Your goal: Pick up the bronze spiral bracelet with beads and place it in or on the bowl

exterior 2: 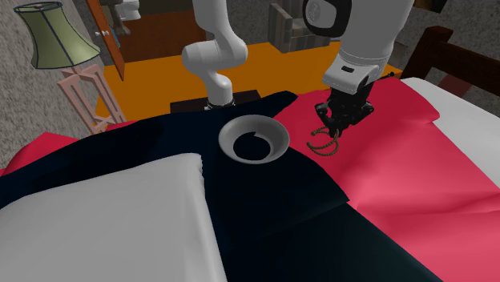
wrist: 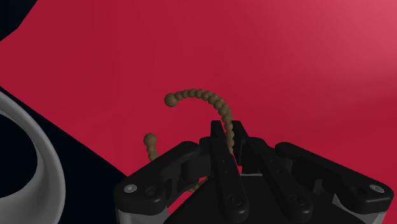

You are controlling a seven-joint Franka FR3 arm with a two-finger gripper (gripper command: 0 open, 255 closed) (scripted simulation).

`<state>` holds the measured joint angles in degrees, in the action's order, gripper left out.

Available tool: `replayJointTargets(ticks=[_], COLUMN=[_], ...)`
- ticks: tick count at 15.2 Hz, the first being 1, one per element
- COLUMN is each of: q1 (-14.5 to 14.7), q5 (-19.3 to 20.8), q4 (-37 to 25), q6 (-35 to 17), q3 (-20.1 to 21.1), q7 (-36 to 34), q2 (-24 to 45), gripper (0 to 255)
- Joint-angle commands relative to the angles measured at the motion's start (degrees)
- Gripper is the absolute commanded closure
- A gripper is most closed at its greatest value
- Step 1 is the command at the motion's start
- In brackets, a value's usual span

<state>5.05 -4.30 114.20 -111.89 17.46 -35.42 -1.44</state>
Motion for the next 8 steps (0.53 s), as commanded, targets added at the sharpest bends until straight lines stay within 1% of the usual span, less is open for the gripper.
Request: replayJointTargets(ticks=[1,3,8], q1=[-0.01,-0.01,-0.08], q5=[0.0,0.0,-0.13], q4=[0.01,0.04,-3.01], q6=[0.01,-0.02,3.75], q3=[-0.01,0.0,-0.09], q7=[0.0,0.0,-0.06], q2=[0.02,0.01,-0.74], gripper=[255,255,255])
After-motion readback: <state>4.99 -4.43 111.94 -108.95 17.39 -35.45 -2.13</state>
